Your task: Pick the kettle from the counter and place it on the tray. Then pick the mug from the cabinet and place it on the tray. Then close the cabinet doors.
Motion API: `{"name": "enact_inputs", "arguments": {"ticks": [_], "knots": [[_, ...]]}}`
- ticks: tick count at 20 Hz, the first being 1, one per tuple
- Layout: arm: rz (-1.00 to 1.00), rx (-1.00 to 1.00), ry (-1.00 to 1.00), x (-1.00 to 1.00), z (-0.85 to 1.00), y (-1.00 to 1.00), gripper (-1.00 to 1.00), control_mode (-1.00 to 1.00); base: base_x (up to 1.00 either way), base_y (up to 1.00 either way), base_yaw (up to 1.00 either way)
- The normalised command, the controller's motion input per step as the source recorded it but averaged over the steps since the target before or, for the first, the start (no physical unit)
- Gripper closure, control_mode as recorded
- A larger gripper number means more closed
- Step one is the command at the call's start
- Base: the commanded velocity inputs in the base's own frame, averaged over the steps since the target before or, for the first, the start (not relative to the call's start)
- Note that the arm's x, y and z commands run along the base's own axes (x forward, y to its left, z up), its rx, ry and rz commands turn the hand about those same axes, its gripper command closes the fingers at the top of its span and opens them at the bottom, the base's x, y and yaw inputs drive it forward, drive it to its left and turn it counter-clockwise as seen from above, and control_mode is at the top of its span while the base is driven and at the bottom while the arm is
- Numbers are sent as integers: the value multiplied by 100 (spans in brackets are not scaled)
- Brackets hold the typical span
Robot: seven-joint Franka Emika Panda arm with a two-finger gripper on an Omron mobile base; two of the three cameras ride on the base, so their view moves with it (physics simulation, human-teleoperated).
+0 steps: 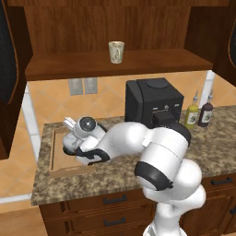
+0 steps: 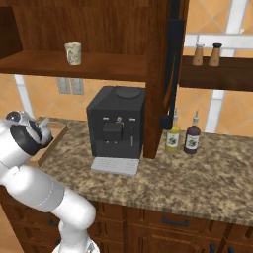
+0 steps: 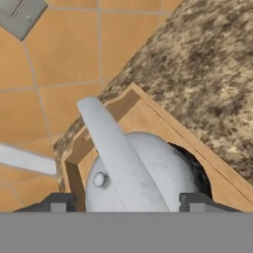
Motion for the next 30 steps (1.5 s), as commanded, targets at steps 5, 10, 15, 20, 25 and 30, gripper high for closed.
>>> {"name": "enact_inputs", "arguments": {"ticks": [5,10,15,20,25,30], "knots": [[4,2,-9,-8,8,-4,-100,-100,0,0,0],[0,0,1,-33,34,-12,-100,-100,0,0,0],[6,0,-1,-22,93,0,-100,-100,0,0,0],[5,-4,10,-45,92,-8,-100,-100,0,0,0],[0,-16,26,-49,52,-12,-100,-100,0,0,0],[9,-9,6,-12,0,-9,-100,-100,0,0,0]]}}
